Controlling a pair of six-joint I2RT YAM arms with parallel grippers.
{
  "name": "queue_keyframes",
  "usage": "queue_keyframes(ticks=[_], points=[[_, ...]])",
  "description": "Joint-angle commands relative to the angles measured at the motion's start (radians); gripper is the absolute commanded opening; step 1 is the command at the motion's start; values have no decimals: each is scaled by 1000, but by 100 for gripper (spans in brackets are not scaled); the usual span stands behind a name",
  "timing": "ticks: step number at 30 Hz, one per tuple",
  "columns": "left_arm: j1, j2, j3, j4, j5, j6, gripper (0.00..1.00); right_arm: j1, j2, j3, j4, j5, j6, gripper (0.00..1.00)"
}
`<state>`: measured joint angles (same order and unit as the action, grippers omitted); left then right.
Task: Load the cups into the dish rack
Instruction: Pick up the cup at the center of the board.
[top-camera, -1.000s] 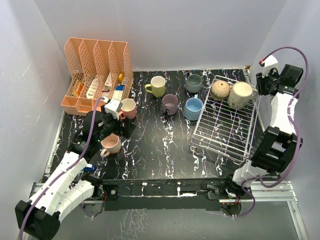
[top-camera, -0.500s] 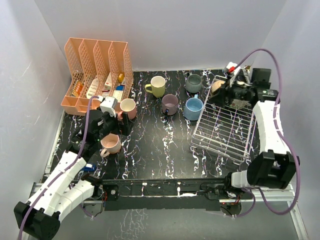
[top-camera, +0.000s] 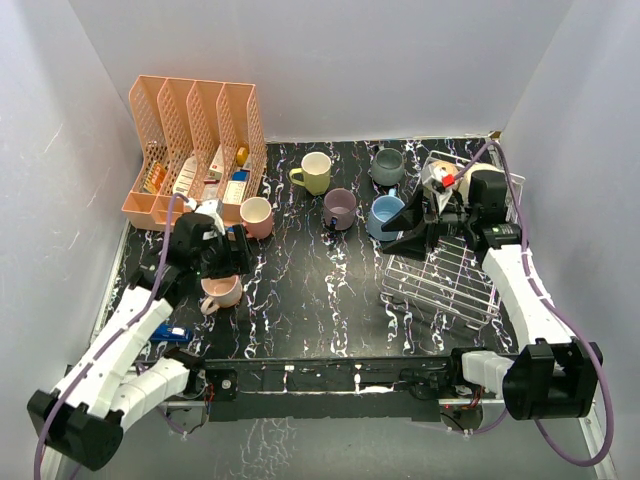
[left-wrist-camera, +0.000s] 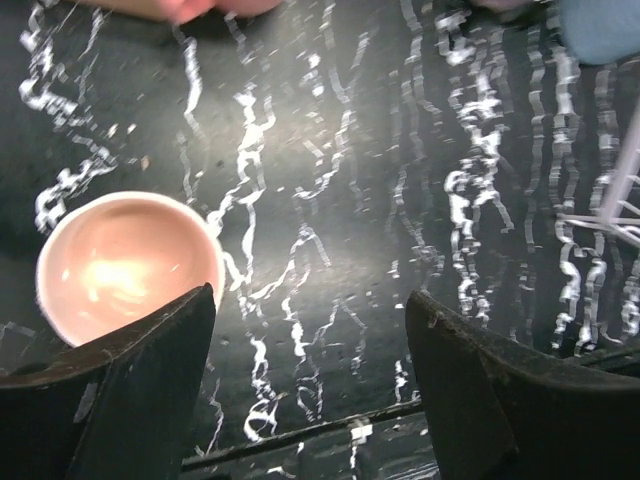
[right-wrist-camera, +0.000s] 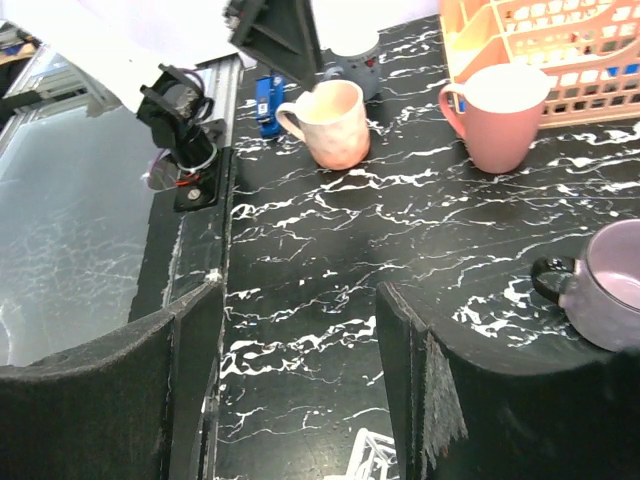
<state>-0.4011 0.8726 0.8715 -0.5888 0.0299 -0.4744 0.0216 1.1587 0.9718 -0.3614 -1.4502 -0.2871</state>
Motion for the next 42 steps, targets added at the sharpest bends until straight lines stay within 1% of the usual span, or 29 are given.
queue_keyframes(ticks=[1, 4, 5, 8, 11, 13, 17, 20, 22, 24, 26, 30, 31, 36, 38, 42], points=[[7, 97, 80, -184, -128, -29, 71, 1, -31, -59, 171, -111, 28, 65], [5, 186, 108, -216, -136, -23, 60, 1, -16, -112, 269, -129, 77, 65], [5, 217, 118, -227, -144, -18, 58, 1, -12, -121, 275, -124, 82, 65], [2, 286, 129, -252, -190, 3, 52, 2, -3, -139, 273, -125, 82, 65], [-1, 337, 141, -260, -208, 12, 45, 1, -6, -131, 228, -125, 58, 65], [-1, 370, 142, -259, -200, 12, 43, 4, -15, -128, 208, -121, 35, 65], [-4, 418, 115, -240, -145, 5, 42, 3, -26, -133, 205, -109, 34, 65], [-6, 442, 103, -217, -123, 6, 37, 3, -29, -144, 210, -107, 34, 65], [-5, 453, 90, -196, -101, 7, 35, 4, -28, -150, 214, -103, 34, 65], [-5, 468, 81, -178, -81, 8, 28, 3, -26, -154, 221, -101, 34, 65], [-5, 477, 72, -167, -70, 6, 25, 3, -21, -156, 222, -104, 34, 65], [-5, 477, 53, -146, -60, 0, 25, 3, -17, -162, 228, -112, 32, 65], [-5, 476, 49, -141, -56, -1, 23, 3, -17, -164, 230, -116, 32, 65], [-5, 457, 9, -113, -37, -20, 8, 4, -24, -179, 246, -155, 31, 65], [-7, 440, -8, -97, -22, -25, 1, 3, -27, -188, 256, -180, 31, 65], [-7, 371, -27, -81, -2, -37, 0, 2, -30, -203, 274, -231, 31, 65]])
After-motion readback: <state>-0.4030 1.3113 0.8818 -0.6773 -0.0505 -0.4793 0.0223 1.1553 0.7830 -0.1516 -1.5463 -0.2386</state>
